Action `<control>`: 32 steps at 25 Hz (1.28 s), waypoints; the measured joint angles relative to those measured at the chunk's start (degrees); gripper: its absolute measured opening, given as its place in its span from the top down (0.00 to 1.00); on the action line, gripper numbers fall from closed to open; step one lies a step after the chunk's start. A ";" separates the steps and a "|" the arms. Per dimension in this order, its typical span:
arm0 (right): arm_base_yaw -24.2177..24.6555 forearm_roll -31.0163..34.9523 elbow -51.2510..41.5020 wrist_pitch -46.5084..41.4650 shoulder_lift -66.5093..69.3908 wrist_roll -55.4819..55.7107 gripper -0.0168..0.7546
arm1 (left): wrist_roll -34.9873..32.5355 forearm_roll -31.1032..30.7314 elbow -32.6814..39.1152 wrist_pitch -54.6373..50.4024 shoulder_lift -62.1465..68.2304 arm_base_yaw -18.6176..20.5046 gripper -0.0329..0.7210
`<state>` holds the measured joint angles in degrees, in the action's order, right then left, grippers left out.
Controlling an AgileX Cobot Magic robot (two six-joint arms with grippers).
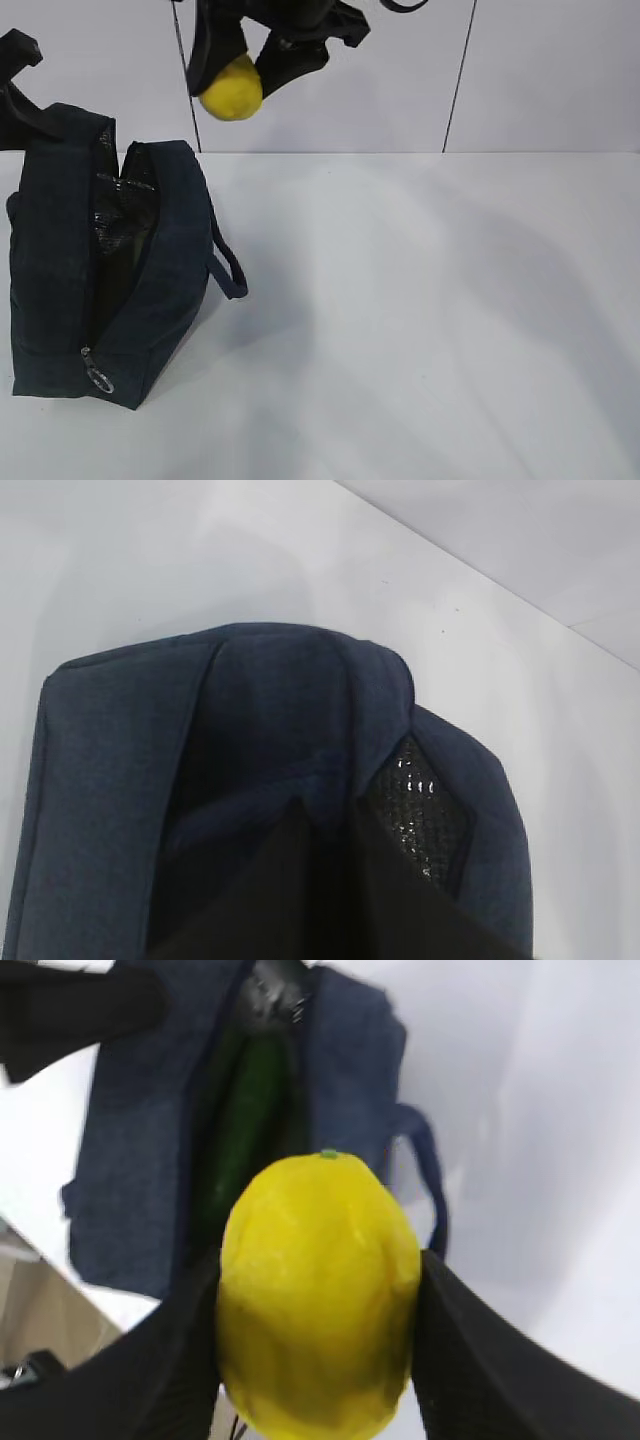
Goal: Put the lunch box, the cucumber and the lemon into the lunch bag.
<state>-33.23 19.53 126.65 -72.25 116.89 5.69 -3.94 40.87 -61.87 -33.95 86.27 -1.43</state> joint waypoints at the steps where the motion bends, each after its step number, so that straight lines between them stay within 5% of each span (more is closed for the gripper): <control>1: -1.05 0.00 -0.50 0.00 -0.14 0.04 0.44 | 0.00 0.00 0.00 0.00 0.00 0.00 0.92; 11: -8.00 0.49 -1.87 0.00 3.72 0.87 0.44 | 0.00 0.00 0.00 0.00 0.00 0.00 0.92; 32: -8.56 2.84 -2.07 13.41 9.94 0.41 0.44 | -0.13 0.00 0.00 0.00 0.00 0.00 0.92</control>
<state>-41.79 22.37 124.58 -58.84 126.83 6.10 -4.08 40.87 -61.87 -33.95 86.27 -1.43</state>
